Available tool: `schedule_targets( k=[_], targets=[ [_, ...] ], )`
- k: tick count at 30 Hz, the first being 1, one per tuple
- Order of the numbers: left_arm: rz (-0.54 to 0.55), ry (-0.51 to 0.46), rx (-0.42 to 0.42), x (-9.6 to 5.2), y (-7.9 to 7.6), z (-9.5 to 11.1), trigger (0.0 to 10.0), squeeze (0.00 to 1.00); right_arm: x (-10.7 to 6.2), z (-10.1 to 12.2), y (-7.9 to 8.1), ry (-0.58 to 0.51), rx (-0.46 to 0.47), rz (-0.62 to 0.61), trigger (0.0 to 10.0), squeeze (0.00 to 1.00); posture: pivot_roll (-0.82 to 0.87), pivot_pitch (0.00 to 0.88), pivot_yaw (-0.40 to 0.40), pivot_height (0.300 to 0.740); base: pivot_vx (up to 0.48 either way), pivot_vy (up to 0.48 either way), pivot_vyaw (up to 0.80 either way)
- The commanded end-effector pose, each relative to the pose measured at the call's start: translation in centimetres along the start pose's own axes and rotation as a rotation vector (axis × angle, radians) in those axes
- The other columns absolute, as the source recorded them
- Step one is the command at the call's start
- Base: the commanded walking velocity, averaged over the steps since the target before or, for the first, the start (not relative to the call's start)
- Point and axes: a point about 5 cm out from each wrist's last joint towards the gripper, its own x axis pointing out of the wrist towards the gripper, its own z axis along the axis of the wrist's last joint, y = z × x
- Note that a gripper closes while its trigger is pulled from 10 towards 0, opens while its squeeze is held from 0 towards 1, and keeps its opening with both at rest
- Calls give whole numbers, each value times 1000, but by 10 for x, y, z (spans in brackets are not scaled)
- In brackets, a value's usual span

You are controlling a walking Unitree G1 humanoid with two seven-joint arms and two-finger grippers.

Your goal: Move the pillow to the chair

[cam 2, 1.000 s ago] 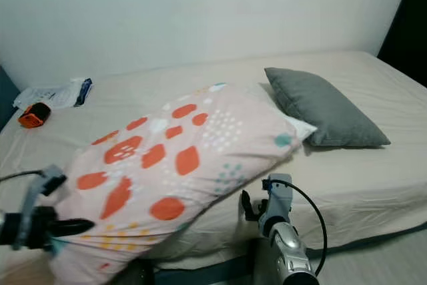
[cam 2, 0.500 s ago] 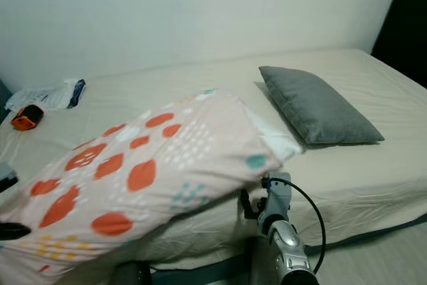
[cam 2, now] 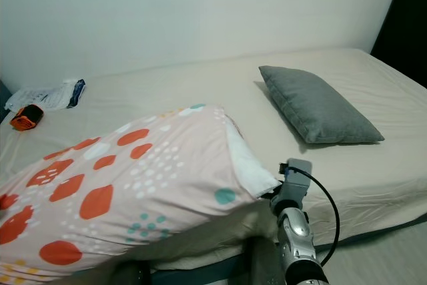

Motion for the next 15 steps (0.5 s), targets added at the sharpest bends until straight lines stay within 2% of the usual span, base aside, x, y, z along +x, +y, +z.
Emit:
schedule_targets(
  k=[1,2,3,4,5,7,8,9,11,12,13,14,15],
  targets=[
    [1,-26,5,8,-3,0,0,0,4,11,3,-62,40,4,10000,0,94,0,-22,562,0,0,0],
    [-4,-67,21,15,-6,4,2314,0,5,14,6,-80,66,46,10000,0,96,0,-24,562,0,0,0],
    [-14,-107,42,22,-11,11,5608,0,5,16,13,-86,93,121,10000,200,92,0,-25,562,0,0,0],
    [-14,-107,42,22,-11,11,5608,0,5,16,13,-86,93,121,10000,200,92,0,-25,562,0,0,0],
    [-34,-136,59,30,-17,17,9451,0,2,16,20,-90,105,185,10000,294,91,0,-26,562,0,0,0],
    [-47,-154,70,35,-22,20,9451,0,-1,16,24,-92,112,226,10000,294,90,0,-27,562,0,0,0],
    [-53,-158,95,42,-28,23,10000,0,-9,11,26,-83,109,260,10000,353,87,0,-28,562,0,0,0],
    [-64,-163,102,47,-33,26,10000,0,-17,5,25,-71,108,274,10000,380,82,0,-23,562,0,0,0],
    [-70,-167,105,50,-36,28,10000,0,-23,1,25,-63,109,281,10000,380,82,0,-23,562,0,0,0],
    [-94,-182,109,55,-43,31,10000,0,-32,-5,21,-50,145,279,10000,1000,77,0,-16,562,0,0,0],
    [-115,-201,112,59,-49,34,10000,0,-38,-7,18,-45,189,278,10000,1000,71,0,-9,562,0,0,0],
    [-115,-201,112,59,-49,34,10000,0,-38,-7,18,-45,189,278,10000,1000,71,0,-9,562,0,0,0],
    [-171,-257,112,66,-62,43,10000,0,-45,-6,14,-55,272,280,10000,1000,65,0,-5,562,0,0,0]
  ],
)
